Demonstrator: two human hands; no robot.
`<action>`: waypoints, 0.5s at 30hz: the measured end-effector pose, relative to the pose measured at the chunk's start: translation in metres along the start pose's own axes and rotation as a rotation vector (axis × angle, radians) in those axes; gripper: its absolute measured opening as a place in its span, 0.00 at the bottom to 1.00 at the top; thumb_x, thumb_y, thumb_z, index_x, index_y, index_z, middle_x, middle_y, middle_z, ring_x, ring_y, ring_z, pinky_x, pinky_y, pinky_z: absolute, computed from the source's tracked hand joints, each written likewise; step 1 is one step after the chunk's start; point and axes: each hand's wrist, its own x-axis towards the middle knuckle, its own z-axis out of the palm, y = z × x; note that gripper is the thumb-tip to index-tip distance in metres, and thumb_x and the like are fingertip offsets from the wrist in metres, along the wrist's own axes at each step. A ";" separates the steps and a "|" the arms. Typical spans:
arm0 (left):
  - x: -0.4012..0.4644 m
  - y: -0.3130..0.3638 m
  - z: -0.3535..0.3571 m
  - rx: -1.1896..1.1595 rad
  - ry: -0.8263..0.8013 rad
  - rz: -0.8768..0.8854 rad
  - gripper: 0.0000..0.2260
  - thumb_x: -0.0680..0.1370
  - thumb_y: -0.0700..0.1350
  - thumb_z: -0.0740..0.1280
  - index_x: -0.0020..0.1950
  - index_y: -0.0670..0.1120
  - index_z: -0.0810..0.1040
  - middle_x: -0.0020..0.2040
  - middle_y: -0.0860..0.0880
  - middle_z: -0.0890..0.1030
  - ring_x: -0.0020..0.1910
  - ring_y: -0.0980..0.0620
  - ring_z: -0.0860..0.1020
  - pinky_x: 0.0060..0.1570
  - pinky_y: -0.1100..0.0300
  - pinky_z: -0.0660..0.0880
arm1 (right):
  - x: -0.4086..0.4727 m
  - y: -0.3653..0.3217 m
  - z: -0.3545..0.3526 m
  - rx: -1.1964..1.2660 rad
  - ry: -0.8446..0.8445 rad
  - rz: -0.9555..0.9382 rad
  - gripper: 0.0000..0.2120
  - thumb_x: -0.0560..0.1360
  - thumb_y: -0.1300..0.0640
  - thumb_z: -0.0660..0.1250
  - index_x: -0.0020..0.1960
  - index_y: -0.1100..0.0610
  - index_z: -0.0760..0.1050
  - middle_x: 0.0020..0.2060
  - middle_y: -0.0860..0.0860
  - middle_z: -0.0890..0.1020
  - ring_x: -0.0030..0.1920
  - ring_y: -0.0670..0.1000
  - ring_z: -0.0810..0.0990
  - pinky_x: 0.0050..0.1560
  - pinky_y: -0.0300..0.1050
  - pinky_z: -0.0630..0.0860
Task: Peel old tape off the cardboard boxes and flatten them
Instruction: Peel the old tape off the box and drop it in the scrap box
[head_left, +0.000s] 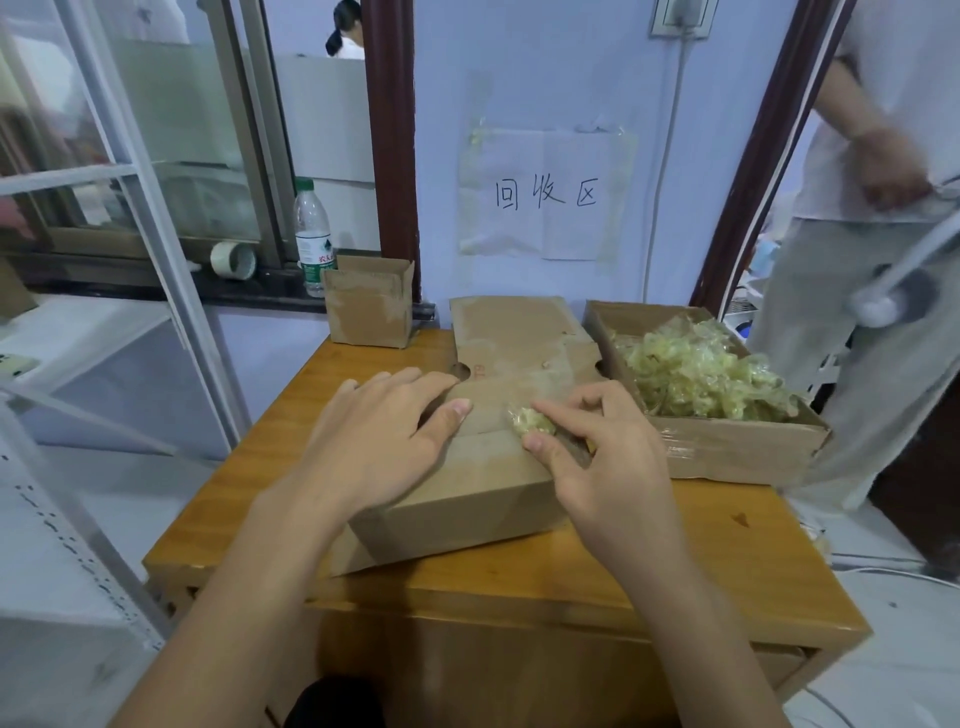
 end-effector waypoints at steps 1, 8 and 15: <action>0.000 0.000 0.001 -0.003 0.002 0.004 0.24 0.85 0.63 0.47 0.76 0.58 0.70 0.62 0.58 0.78 0.58 0.54 0.74 0.55 0.51 0.67 | 0.000 -0.001 0.001 -0.007 0.007 0.006 0.15 0.77 0.54 0.76 0.63 0.54 0.84 0.50 0.46 0.77 0.55 0.50 0.76 0.58 0.50 0.78; -0.003 -0.001 0.002 -0.011 0.014 0.008 0.23 0.85 0.64 0.48 0.74 0.58 0.71 0.57 0.59 0.76 0.53 0.56 0.71 0.53 0.53 0.64 | 0.006 -0.017 0.004 -0.024 -0.045 0.082 0.11 0.75 0.51 0.77 0.46 0.42 0.74 0.44 0.36 0.76 0.51 0.46 0.77 0.54 0.46 0.75; -0.004 -0.002 0.001 -0.052 0.013 0.024 0.23 0.84 0.64 0.48 0.72 0.59 0.73 0.54 0.60 0.75 0.52 0.57 0.72 0.52 0.53 0.64 | 0.003 -0.006 0.001 0.224 0.083 0.182 0.08 0.77 0.61 0.75 0.46 0.50 0.78 0.35 0.45 0.78 0.36 0.42 0.74 0.35 0.32 0.70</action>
